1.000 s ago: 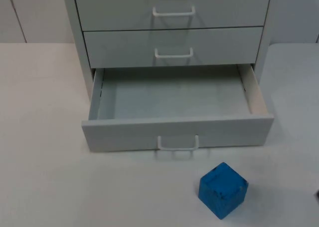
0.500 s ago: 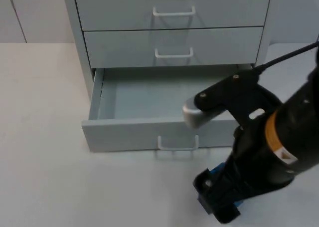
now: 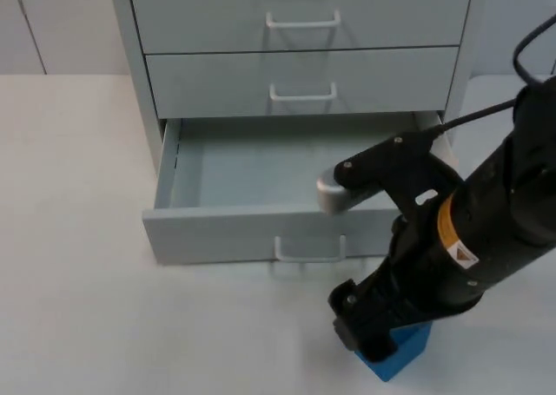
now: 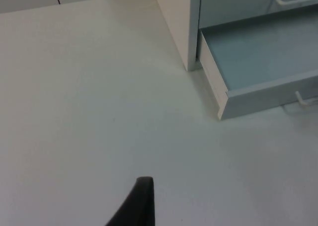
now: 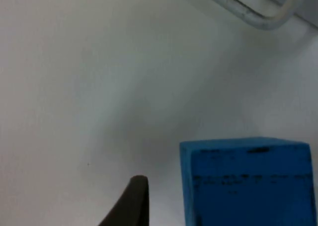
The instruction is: Open the drawer with the left hand, place the block into the drawer with the right hand, then close the drawer with the left hand.
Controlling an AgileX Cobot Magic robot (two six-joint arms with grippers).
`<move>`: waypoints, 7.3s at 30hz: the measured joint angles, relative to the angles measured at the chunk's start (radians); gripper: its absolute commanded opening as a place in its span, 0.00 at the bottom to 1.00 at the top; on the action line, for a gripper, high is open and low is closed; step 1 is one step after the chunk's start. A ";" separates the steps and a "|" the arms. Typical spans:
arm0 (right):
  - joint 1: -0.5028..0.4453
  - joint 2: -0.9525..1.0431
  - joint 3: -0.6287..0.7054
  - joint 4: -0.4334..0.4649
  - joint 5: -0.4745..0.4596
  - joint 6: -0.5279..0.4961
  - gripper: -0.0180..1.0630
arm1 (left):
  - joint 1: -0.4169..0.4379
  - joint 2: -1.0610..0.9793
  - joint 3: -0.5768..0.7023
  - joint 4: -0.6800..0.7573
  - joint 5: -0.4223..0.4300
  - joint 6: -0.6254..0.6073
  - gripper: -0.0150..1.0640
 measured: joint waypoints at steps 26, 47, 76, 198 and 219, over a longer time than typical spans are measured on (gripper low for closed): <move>0.123 -0.445 0.002 0.032 0.302 -0.002 0.02 | 0.000 0.000 0.000 0.016 0.000 0.000 0.99; 0.026 -0.474 0.032 -0.291 0.186 0.405 0.01 | 0.000 0.000 0.000 0.020 0.001 0.000 0.99; -0.036 0.209 -0.287 -1.097 0.201 1.429 0.05 | 0.000 0.000 0.000 0.032 -0.015 0.000 0.99; -0.823 -1.076 0.199 0.682 0.471 -0.870 0.69 | 0.000 0.657 0.000 -0.361 -0.087 0.344 0.63; -0.823 -1.076 0.201 0.656 0.480 -0.854 0.69 | -0.609 1.069 0.000 -0.131 -0.645 0.286 0.01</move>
